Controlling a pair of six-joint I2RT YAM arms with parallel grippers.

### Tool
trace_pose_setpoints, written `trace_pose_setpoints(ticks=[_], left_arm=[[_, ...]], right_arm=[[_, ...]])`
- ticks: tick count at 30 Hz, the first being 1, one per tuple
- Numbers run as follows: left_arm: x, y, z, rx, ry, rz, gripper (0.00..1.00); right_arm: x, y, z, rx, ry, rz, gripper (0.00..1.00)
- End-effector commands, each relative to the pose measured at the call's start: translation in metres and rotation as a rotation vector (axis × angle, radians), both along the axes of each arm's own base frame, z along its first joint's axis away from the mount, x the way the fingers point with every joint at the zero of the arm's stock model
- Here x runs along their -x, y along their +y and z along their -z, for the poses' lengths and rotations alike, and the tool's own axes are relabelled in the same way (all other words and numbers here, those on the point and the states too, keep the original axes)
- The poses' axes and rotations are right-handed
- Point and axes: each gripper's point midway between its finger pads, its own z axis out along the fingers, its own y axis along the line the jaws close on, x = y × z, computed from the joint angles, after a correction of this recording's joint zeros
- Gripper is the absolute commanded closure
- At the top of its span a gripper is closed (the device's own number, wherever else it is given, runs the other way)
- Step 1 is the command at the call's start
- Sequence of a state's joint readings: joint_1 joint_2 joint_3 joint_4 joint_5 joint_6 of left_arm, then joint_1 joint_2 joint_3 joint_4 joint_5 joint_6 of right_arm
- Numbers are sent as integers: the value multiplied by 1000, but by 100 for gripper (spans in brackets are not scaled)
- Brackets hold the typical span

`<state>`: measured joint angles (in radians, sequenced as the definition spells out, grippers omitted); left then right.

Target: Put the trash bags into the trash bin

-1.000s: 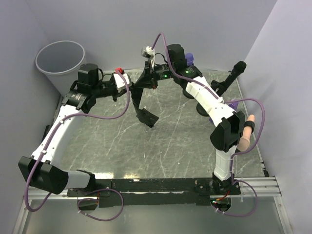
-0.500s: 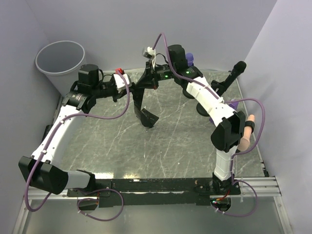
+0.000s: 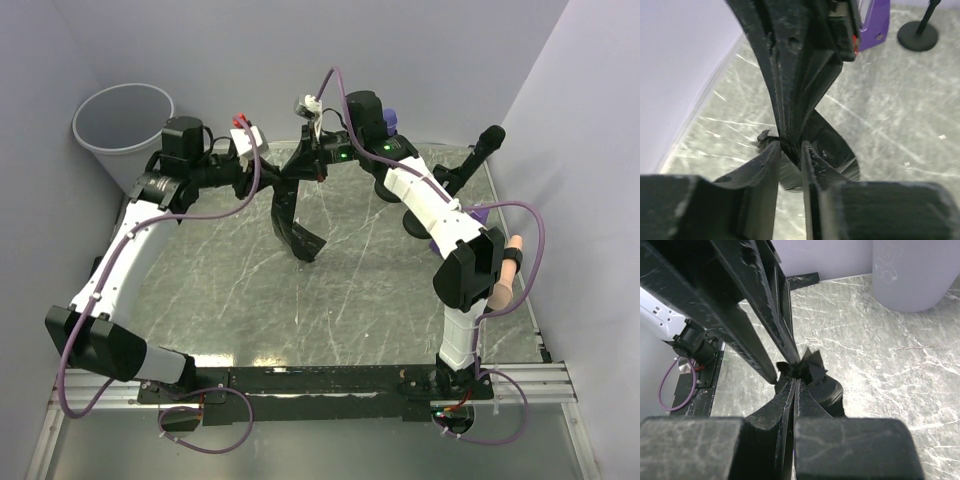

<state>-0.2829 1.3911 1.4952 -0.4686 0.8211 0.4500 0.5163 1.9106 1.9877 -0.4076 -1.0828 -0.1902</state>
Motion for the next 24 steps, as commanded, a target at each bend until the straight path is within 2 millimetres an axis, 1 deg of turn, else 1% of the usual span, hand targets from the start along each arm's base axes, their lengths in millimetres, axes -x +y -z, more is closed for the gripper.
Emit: trace_pose_setpoints(ticks=[1, 2, 5, 10, 12, 20, 24], left_arm=[[3, -6, -13, 71, 106, 17, 76], [2, -5, -14, 80, 122, 15, 77], [1, -2, -15, 104, 160, 21, 85], [-3, 9, -22, 173, 218, 6, 94], [-3, 12, -23, 196, 235, 9, 99], [3, 10, -21, 224, 254, 32, 99], [-1, 14, -17, 211, 246, -12, 99]], right_arm=[[11, -9, -33, -42, -89, -7, 100], [11, -9, -32, -40, -89, -6, 100], [11, -10, -32, -38, -92, 0, 100], [8, -12, -32, -26, -114, 23, 100], [8, -13, -32, -22, -120, 28, 100], [5, -14, -29, -9, -124, 54, 100], [0, -20, -28, 9, -146, 88, 100]])
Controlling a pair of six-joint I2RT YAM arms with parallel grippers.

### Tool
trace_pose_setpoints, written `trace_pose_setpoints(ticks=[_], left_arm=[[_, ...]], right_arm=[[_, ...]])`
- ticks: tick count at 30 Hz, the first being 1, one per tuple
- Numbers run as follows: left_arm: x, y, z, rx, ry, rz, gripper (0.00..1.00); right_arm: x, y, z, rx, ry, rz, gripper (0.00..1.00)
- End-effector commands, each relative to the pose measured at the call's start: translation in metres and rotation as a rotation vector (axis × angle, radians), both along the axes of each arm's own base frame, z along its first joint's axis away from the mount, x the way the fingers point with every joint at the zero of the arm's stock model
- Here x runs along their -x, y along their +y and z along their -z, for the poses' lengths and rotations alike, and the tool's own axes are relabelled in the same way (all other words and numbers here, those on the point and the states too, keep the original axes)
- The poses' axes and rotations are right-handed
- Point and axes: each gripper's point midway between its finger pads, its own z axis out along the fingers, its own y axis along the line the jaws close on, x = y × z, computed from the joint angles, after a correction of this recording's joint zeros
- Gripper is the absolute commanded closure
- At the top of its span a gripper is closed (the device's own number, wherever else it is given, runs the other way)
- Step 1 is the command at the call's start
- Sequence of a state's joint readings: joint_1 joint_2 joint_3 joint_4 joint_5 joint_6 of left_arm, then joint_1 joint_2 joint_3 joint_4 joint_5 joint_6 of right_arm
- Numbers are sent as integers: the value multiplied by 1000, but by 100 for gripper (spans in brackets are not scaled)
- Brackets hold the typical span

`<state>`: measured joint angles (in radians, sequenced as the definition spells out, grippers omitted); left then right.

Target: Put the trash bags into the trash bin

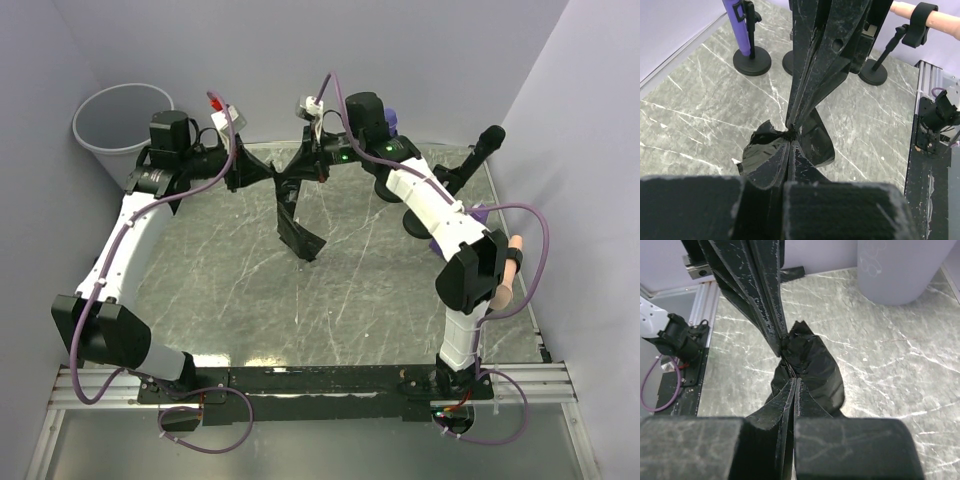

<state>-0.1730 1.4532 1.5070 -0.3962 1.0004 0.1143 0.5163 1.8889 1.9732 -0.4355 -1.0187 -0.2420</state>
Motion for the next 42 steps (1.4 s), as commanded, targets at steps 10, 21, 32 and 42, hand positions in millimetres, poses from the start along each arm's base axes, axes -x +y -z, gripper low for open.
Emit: trace_pose_setpoints(ticks=[10, 21, 32, 42], left_arm=[[10, 0, -15, 29, -67, 27, 99], [25, -3, -16, -26, -171, 104, 99], [25, -4, -18, -27, -194, 107, 99], [25, -6, -13, -79, -257, 114, 99]], right_arm=[[28, -13, -44, -35, -109, -8, 59], [18, 7, -45, -84, -24, -53, 57], [23, 19, -36, -87, 27, -96, 58], [24, 25, -34, -106, 54, -137, 91]])
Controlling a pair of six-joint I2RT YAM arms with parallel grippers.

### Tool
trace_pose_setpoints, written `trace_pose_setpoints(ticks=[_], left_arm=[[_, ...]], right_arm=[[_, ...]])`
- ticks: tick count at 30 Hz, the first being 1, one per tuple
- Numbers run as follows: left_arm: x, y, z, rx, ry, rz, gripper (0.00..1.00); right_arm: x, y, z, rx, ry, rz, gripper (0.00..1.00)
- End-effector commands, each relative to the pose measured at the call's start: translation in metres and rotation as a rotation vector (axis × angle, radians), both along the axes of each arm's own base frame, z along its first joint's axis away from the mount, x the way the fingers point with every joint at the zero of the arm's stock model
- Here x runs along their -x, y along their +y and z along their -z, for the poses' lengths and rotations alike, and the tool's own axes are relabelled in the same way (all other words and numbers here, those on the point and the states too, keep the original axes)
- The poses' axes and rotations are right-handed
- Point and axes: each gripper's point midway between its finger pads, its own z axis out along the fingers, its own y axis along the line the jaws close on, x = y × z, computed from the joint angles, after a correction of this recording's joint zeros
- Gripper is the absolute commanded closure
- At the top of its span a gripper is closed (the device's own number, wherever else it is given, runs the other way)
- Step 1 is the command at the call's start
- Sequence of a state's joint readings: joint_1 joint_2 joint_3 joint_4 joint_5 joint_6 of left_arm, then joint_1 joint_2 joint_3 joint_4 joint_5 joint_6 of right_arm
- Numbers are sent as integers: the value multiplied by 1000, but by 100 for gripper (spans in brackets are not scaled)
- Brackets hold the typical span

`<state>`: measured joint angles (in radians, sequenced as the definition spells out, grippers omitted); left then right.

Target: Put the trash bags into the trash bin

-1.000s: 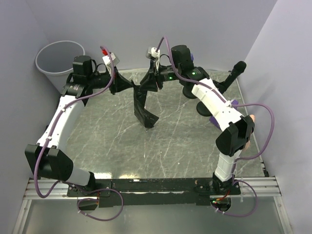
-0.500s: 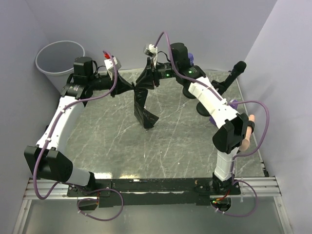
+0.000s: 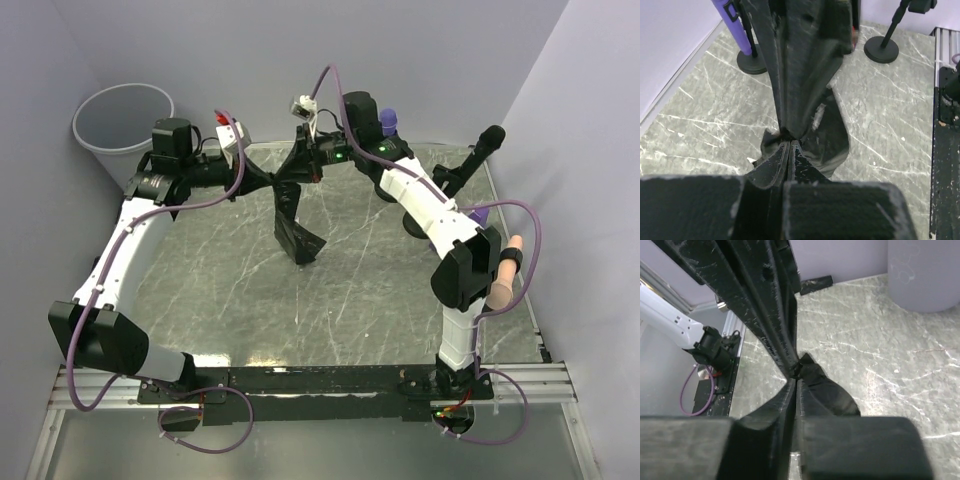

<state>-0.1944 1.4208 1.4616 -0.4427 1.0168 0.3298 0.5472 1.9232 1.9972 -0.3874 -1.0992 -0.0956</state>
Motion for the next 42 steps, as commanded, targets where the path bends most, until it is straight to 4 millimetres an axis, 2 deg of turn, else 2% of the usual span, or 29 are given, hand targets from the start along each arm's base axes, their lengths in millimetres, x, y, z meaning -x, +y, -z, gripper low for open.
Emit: trace_pose_setpoints(ticks=[1, 2, 6, 13, 16, 19, 20, 21, 24, 27, 30, 42], left_arm=[[13, -3, -27, -1, -120, 36, 99], [12, -2, -27, -3, -118, 32, 99], [11, 0, -25, -17, -124, 11, 99], [8, 4, -21, -26, -122, -34, 99], [8, 5, -21, -25, -123, -46, 99], [7, 5, -19, -26, -124, -45, 99], [8, 5, -18, -26, -120, -37, 99], [8, 4, -18, -30, -124, -27, 99], [12, 2, -17, -44, -146, 14, 99], [16, 0, -19, -66, -198, 53, 99], [20, -1, -21, -83, -240, 76, 99], [24, -2, -35, -63, -307, 74, 99]], right_arm=[[4, 6, -28, -73, -71, -56, 96], [3, 5, -28, -72, -73, -52, 100], [-3, 0, -28, -65, -91, -10, 100], [-38, -22, -22, 0, -157, 165, 100], [-47, -29, -22, 13, -168, 211, 100], [-33, -28, -31, -28, -140, 142, 100], [-25, -26, -34, -50, -124, 92, 88], [-17, -23, -38, -70, -102, 57, 67], [0, -13, -40, -96, -66, -32, 46], [9, -4, -37, -98, -66, -90, 43], [10, 1, -36, -107, -54, -118, 42], [9, 4, -26, -102, 5, -139, 47]])
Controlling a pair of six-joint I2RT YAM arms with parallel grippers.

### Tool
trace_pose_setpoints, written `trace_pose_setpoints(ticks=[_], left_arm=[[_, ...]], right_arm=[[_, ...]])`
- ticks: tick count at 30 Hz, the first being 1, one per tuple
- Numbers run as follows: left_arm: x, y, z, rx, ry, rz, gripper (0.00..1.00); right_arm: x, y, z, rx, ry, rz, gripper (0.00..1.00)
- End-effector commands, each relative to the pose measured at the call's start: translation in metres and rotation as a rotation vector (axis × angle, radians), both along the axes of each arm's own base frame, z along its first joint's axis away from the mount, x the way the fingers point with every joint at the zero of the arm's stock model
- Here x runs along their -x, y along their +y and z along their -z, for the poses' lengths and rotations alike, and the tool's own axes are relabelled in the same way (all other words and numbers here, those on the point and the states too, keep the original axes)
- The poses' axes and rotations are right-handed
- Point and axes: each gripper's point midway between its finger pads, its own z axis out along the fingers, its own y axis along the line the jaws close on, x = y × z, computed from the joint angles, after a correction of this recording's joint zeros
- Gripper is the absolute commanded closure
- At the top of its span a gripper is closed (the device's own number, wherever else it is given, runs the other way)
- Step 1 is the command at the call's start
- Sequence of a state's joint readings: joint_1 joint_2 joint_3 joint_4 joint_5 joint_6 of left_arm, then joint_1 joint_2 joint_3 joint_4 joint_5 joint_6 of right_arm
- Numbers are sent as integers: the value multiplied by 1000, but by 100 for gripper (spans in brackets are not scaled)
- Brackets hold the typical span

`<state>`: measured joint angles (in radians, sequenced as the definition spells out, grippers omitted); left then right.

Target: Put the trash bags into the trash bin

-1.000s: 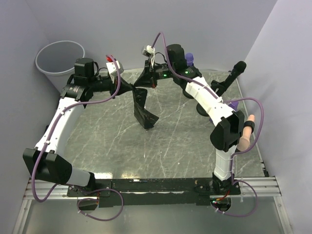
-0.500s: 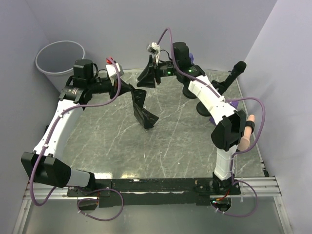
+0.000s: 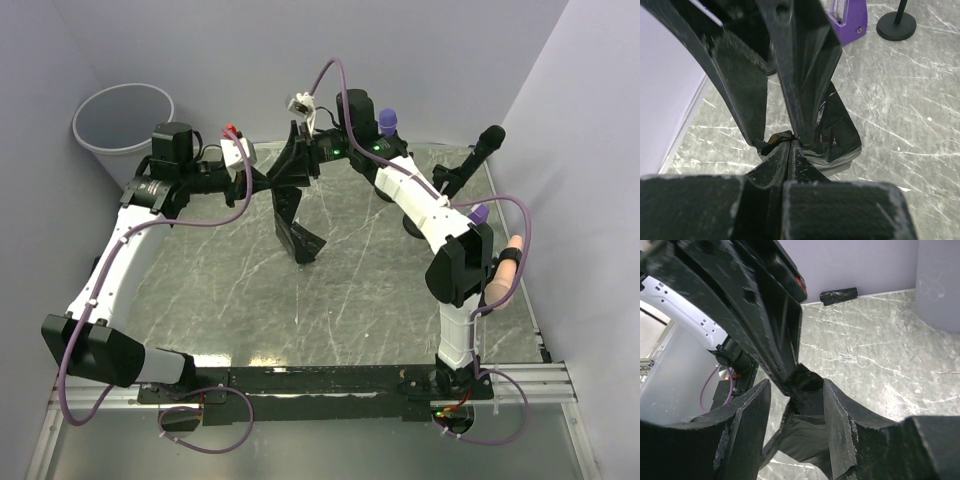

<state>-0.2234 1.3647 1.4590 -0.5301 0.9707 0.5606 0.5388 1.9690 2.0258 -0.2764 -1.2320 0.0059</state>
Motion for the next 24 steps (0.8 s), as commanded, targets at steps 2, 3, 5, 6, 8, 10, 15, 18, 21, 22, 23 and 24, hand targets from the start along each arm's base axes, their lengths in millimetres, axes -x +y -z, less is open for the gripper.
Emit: trace_pose_setpoints(ticks=[2, 3, 5, 6, 8, 10, 15, 18, 21, 22, 23, 24], left_arm=[[12, -3, -33, 32, -127, 44, 99], [12, -3, -33, 33, -130, 44, 99], [12, -3, -33, 29, -132, 41, 99], [12, -3, -33, 27, -136, 40, 99], [11, -2, -31, 21, -132, 39, 99], [10, -2, -29, 17, -125, 30, 99], [8, 2, -19, -16, -105, 9, 99], [7, 4, -17, -20, -102, -9, 99], [5, 5, -14, -15, -93, -29, 99], [4, 5, -12, -17, -88, -34, 99], [3, 6, -11, -17, -81, -40, 99], [2, 6, -11, -18, -78, -44, 99]], right_arm=[[4, -1, -16, -41, -36, -35, 49], [4, -1, -16, -39, -30, -36, 51], [5, -1, -16, -44, -31, -47, 61], [5, 0, -17, -45, -31, -49, 67], [5, -1, -17, -48, -33, -51, 81], [4, -2, -17, -49, -34, -46, 91], [-5, -11, -21, -55, -42, 8, 100], [-11, -18, -21, -52, -47, 40, 100], [-17, -23, -20, -44, -48, 69, 100], [-19, -25, -20, -43, -51, 81, 100], [-22, -26, -21, -42, -54, 95, 100], [-23, -28, -21, -41, -56, 101, 100]])
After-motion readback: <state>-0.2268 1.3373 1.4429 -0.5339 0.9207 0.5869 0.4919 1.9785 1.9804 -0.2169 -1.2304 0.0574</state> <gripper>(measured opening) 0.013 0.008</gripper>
